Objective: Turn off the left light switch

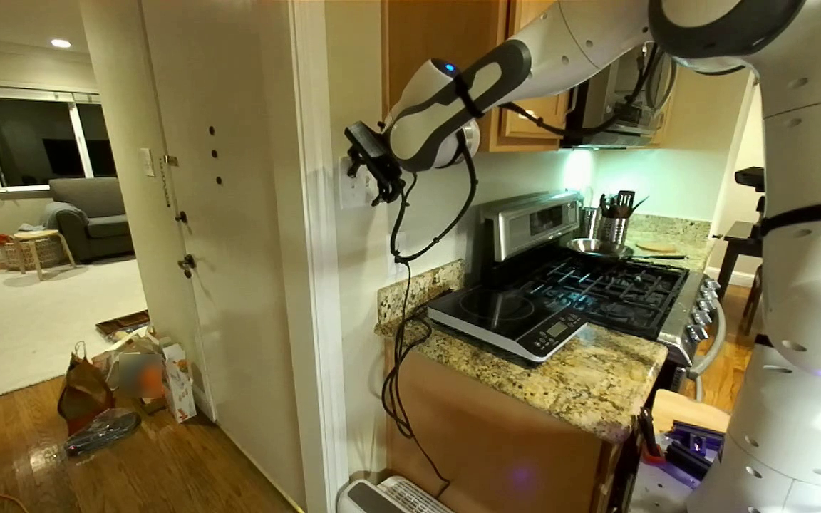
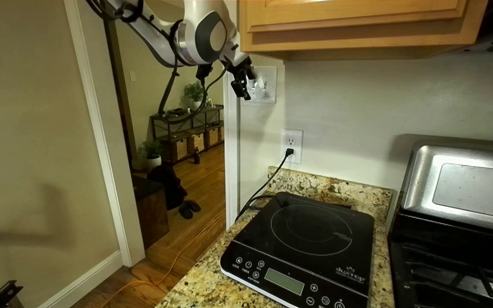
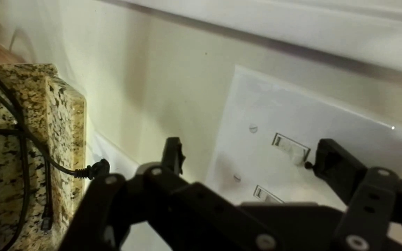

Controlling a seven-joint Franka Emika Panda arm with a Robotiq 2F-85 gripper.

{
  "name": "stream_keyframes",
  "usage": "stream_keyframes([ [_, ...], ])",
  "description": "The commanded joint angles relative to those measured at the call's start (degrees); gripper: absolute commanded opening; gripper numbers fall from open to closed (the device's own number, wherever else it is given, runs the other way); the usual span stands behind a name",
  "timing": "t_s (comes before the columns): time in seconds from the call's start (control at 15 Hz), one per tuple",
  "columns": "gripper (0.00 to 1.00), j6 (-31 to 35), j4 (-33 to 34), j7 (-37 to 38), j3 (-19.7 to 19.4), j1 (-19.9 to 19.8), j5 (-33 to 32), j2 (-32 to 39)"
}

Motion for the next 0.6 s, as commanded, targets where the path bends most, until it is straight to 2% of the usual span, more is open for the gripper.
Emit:
stream_keyframes([
  [0.0, 1.00, -1.59, 2.50, 0.21, -0.31, 0.27, -0.43, 1.13],
  [0.53, 1.00, -7.93, 4.31, 1.44, -2.19, 0.78, -1.87, 3.44],
])
